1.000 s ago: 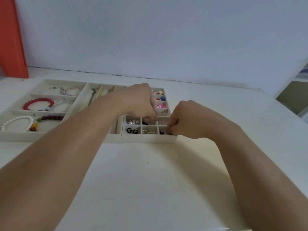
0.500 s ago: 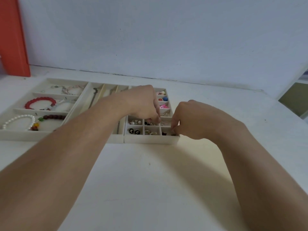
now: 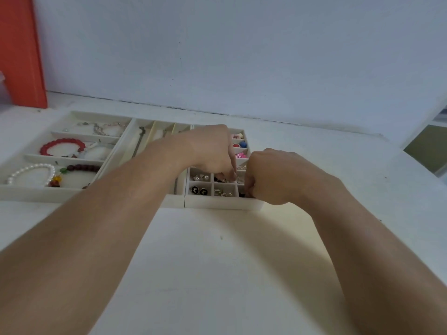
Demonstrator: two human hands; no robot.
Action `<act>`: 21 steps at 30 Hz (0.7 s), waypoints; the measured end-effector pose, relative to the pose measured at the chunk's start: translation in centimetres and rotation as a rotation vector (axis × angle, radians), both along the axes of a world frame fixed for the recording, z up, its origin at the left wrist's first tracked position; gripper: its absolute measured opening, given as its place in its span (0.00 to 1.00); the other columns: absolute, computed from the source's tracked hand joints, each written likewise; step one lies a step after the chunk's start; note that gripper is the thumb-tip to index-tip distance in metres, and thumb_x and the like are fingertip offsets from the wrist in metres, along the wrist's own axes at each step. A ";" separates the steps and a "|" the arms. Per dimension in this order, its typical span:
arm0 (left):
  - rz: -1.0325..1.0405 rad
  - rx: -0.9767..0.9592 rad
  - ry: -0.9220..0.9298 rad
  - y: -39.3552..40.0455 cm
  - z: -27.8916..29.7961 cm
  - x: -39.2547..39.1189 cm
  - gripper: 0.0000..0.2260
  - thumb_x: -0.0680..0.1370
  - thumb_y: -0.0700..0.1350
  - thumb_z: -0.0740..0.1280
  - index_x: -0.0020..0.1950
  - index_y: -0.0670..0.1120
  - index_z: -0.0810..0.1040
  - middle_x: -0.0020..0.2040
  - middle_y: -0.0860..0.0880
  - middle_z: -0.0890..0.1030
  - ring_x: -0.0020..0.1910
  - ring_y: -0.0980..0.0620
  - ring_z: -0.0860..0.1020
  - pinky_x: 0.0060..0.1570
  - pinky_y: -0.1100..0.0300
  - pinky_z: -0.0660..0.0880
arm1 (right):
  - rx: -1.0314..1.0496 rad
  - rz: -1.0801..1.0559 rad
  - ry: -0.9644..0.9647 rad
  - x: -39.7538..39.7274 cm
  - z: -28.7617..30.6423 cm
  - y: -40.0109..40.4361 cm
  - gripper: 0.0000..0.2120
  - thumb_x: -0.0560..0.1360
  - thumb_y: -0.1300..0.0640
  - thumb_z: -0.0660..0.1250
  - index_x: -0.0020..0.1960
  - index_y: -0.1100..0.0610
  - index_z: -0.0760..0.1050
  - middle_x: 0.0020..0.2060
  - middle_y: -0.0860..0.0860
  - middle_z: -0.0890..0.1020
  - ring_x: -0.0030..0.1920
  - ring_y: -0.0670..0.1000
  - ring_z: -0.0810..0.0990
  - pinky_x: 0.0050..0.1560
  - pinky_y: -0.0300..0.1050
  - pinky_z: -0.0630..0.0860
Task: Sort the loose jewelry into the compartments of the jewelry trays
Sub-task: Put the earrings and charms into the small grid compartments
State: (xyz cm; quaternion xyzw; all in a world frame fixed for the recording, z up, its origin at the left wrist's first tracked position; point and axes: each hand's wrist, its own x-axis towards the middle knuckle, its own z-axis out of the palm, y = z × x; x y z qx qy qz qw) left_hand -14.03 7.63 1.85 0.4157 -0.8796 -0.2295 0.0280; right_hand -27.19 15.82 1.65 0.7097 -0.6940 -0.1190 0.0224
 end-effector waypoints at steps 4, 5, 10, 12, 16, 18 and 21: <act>-0.003 -0.002 0.001 0.0 0.0 0.1 0.02 0.72 0.49 0.77 0.44 0.53 0.88 0.37 0.57 0.85 0.37 0.60 0.79 0.35 0.65 0.71 | 0.005 -0.016 -0.028 -0.1 -0.1 0.1 0.08 0.75 0.55 0.67 0.52 0.50 0.82 0.42 0.49 0.79 0.45 0.55 0.79 0.39 0.45 0.71; -0.003 -0.001 -0.001 0.0 0.0 0.1 0.02 0.72 0.49 0.78 0.44 0.53 0.88 0.36 0.57 0.84 0.36 0.60 0.79 0.34 0.65 0.70 | -0.001 -0.023 -0.032 -0.2 -0.1 0.1 0.07 0.75 0.54 0.68 0.52 0.50 0.83 0.42 0.49 0.79 0.45 0.55 0.79 0.39 0.45 0.71; 0.002 -0.005 -0.001 -0.2 0.0 0.2 0.02 0.72 0.50 0.78 0.41 0.54 0.87 0.36 0.57 0.84 0.35 0.60 0.79 0.34 0.65 0.70 | -0.054 -0.073 -0.126 -1.0 0.6 0.5 0.06 0.74 0.48 0.72 0.49 0.47 0.84 0.43 0.49 0.81 0.45 0.54 0.80 0.40 0.46 0.73; -0.001 -0.011 -0.006 -0.3 -0.1 0.2 0.02 0.72 0.50 0.77 0.41 0.54 0.87 0.35 0.58 0.84 0.36 0.61 0.79 0.34 0.65 0.69 | -0.121 -0.093 -0.147 -1.6 1.0 0.8 0.04 0.74 0.49 0.72 0.48 0.46 0.84 0.43 0.48 0.81 0.46 0.54 0.80 0.43 0.47 0.75; -0.001 0.000 -0.023 -0.4 -0.3 -0.1 0.03 0.72 0.51 0.77 0.44 0.55 0.87 0.33 0.61 0.82 0.36 0.63 0.77 0.33 0.66 0.67 | -0.171 -0.162 -0.210 -2.8 0.9 0.7 0.07 0.75 0.48 0.72 0.39 0.40 0.79 0.42 0.43 0.81 0.45 0.50 0.79 0.43 0.46 0.72; 0.013 0.020 -0.008 -0.5 -0.4 -0.1 0.02 0.72 0.50 0.78 0.43 0.54 0.87 0.33 0.60 0.83 0.34 0.62 0.77 0.33 0.65 0.68 | -0.181 -0.181 -0.242 -3.3 0.5 0.4 0.08 0.75 0.47 0.72 0.38 0.39 0.78 0.43 0.43 0.81 0.45 0.50 0.79 0.44 0.46 0.72; 0.049 0.033 0.040 -0.5 -0.7 -0.2 0.02 0.72 0.49 0.78 0.41 0.53 0.88 0.35 0.56 0.85 0.29 0.62 0.77 0.31 0.66 0.69 | -0.192 -0.211 -0.324 -4.0 -0.3 -0.3 0.06 0.77 0.46 0.70 0.41 0.43 0.80 0.43 0.46 0.83 0.44 0.51 0.81 0.44 0.46 0.75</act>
